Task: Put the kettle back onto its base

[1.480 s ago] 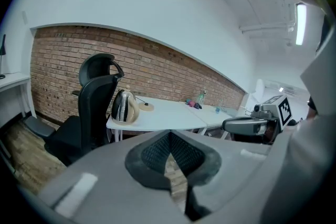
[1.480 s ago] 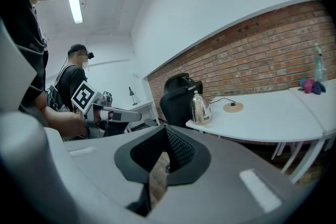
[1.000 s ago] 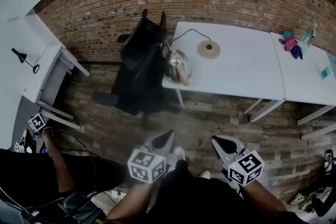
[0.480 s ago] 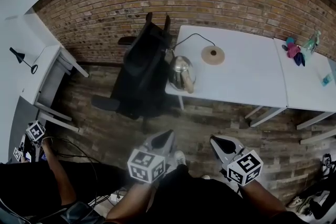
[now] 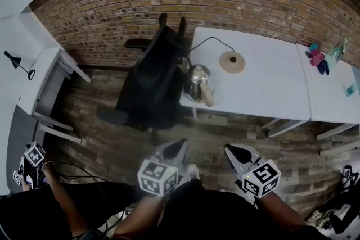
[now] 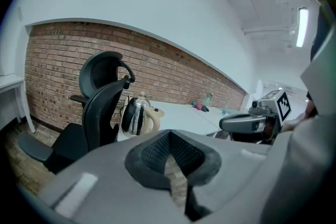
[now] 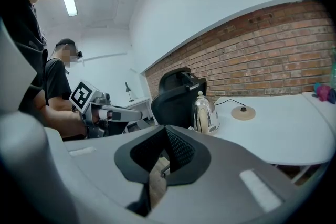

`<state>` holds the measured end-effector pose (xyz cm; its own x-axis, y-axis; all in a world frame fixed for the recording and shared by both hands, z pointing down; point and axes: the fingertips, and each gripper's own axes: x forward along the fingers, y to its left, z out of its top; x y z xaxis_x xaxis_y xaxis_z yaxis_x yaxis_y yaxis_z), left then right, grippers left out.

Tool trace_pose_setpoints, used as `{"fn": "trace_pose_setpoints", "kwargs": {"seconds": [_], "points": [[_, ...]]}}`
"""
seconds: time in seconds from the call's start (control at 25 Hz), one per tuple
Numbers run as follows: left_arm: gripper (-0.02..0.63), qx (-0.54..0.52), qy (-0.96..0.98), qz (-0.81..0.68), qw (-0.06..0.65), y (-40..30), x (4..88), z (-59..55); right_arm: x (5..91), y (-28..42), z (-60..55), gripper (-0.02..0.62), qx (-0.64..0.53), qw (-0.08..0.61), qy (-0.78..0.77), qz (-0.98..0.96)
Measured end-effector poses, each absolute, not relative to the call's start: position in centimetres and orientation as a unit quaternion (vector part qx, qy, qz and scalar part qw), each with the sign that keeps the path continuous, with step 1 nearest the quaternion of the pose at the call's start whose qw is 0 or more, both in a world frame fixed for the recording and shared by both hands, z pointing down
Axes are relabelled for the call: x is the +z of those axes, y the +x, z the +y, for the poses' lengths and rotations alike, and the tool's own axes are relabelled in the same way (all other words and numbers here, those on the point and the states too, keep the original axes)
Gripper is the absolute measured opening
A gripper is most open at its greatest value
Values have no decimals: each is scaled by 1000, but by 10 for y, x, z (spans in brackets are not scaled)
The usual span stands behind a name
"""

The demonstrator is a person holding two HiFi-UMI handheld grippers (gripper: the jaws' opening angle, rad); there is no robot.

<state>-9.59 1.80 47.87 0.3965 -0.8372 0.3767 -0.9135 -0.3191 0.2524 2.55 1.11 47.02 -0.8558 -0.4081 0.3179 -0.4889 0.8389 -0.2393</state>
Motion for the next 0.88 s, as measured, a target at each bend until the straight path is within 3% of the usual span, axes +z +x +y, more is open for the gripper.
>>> {"fn": "trace_pose_setpoints", "kwargs": {"seconds": [0.88], "points": [[0,102,847,-481,202,-148,490,-39,468,-41,-47,28,142,149,294,-933]]}}
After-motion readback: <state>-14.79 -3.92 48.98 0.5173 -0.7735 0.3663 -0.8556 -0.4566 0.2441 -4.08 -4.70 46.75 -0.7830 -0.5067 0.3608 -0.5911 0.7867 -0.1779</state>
